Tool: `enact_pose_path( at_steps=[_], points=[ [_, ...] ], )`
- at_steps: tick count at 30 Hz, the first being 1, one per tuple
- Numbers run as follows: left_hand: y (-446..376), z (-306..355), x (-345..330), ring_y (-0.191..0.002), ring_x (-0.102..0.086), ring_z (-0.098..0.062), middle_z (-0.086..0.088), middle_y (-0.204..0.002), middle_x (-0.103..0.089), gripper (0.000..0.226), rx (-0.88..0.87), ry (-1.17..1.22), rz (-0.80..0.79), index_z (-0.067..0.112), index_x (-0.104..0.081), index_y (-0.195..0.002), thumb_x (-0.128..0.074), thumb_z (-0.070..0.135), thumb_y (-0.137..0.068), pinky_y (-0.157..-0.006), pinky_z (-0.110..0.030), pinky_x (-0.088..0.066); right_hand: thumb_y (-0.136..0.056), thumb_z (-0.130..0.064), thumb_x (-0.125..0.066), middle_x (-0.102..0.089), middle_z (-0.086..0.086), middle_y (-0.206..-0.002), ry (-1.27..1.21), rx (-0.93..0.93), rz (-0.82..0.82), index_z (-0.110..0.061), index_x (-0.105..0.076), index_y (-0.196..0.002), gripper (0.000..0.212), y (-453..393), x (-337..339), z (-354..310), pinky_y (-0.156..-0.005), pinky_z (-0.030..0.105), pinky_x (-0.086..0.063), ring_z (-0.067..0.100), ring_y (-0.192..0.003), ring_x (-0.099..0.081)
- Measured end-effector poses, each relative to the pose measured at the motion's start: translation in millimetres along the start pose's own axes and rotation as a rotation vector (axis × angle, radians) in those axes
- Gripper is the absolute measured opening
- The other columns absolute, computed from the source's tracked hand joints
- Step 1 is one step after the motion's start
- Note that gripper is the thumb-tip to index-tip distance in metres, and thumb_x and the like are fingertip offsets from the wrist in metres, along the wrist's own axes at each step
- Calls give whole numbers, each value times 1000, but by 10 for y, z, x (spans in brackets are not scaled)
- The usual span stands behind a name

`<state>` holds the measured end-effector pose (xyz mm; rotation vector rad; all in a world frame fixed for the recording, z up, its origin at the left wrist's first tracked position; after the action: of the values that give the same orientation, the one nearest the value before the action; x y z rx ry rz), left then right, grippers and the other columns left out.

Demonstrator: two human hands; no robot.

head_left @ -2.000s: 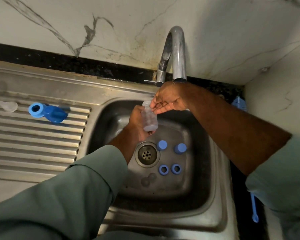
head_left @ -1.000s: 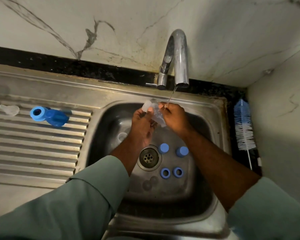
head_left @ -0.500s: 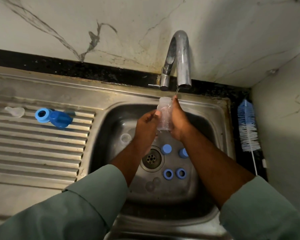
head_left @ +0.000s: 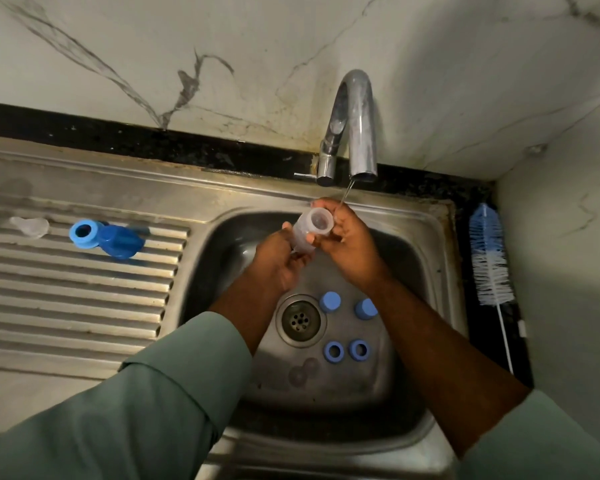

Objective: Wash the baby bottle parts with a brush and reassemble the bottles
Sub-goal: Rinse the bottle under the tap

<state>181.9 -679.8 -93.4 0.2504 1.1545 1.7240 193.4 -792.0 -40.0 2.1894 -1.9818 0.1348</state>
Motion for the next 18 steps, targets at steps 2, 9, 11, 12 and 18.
enact_pose_path(
  at_steps=[2,9,11,12,18],
  points=[
    [-11,14,-3,-102,-64,-27,-19,-123,-64,33,-6,-29,-19,2,-59,-121,-54,28,-100,-85,-40,-55,-84,3,-65,-60,-1,-113,-17,-32,72,-8,-52,-124,43,31,42,30,-88,16,-50,10,-105,-60],
    [116,67,109,-99,-68,-26,-8,-101,-70,17,-179,-148,20,8,-66,-104,-67,20,-92,-80,-37,-60,-88,0,-62,-64,14,-115,-221,-200,224,-11,-58,-115,30,27,184,266,-88,36,-54,29,-106,-62],
    [178,86,149,-95,-68,-24,-11,-101,-70,24,-283,-135,17,0,-64,-112,-67,11,-91,-75,-33,-59,-89,-2,-60,-63,13,-118,-332,-263,245,-17,-59,-114,30,55,133,331,-93,40,-53,28,-110,-62],
    [199,94,172,-93,-68,-22,-13,-101,-68,27,-327,-120,13,-3,-62,-115,-66,7,-91,-74,-33,-59,-89,-2,-59,-63,11,-119,-426,-282,262,-21,-60,-113,30,75,96,351,-93,39,-52,27,-111,-61],
    [359,113,380,-95,-66,-16,-8,-107,-64,40,-565,-202,101,3,-58,-121,-69,-5,-84,-76,-19,-56,-93,-2,-53,-64,9,-119,-828,-416,268,-10,-56,-125,33,183,-126,396,-90,33,-55,23,-109,-63]
  ],
)
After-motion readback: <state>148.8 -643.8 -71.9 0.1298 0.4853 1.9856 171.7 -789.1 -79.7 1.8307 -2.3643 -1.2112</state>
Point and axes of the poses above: each hand's wrist, its own y-axis away from the middle knuckle, its own x-axis out of the back of the hand, z = x × y, the point moved 6 cm from there along -y, towards the middle knuckle
